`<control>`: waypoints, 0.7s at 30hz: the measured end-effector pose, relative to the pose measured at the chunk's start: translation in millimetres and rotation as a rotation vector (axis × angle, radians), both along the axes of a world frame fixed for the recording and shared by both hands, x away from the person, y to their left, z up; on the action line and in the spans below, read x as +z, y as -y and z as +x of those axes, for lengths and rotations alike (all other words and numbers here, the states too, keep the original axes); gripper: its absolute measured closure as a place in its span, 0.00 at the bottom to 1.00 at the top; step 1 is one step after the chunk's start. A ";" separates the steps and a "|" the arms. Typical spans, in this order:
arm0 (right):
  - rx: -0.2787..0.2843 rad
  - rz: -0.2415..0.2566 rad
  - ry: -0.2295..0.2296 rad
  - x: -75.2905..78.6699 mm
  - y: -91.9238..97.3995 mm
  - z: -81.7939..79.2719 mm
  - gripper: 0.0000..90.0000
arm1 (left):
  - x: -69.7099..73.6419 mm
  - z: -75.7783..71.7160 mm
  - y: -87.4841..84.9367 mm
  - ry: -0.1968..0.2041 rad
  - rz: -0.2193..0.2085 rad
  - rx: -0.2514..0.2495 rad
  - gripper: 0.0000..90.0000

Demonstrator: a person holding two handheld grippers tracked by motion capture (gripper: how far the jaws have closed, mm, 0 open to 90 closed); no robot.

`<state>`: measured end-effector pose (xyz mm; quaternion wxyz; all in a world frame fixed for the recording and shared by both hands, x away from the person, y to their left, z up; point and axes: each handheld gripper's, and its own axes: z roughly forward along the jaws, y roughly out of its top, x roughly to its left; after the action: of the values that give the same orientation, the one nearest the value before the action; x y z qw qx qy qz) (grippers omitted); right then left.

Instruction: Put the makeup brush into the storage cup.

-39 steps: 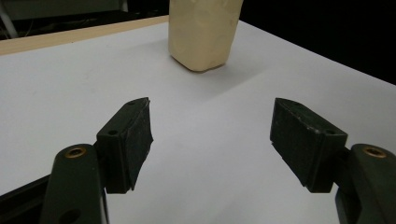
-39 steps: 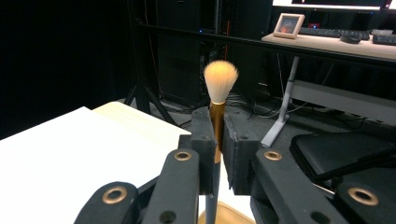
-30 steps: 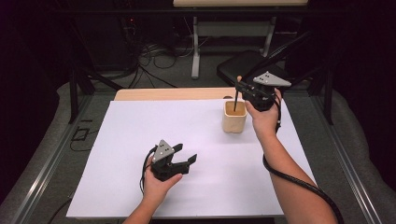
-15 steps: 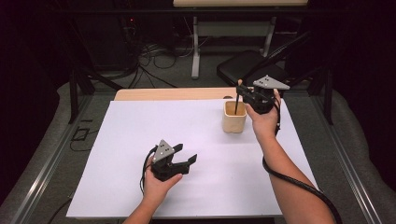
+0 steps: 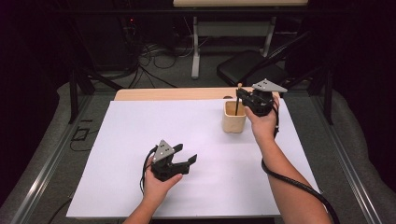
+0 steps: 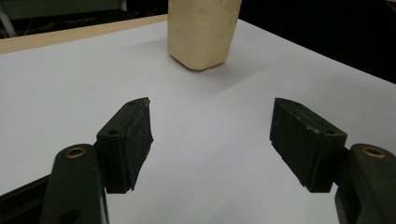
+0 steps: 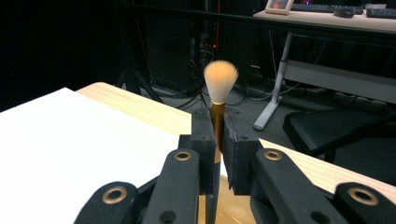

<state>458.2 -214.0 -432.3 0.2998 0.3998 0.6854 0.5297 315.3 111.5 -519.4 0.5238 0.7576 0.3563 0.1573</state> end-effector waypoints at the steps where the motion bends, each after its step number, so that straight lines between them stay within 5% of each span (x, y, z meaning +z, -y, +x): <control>1: 0.000 -0.002 0.000 -1.0 0.4 0.3 0.93 | 0.0 0.0 0.1 0.000 0.001 0.000 0.33; 21: -0.010 -0.019 -0.034 -18.5 3.3 0.2 0.93 | 0.0 0.0 0.3 0.001 -0.001 -0.001 0.33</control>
<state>458.4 -217.2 -450.8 0.2946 0.4091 0.6934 0.5148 315.3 111.2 -519.4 0.5244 0.7575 0.3558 0.1571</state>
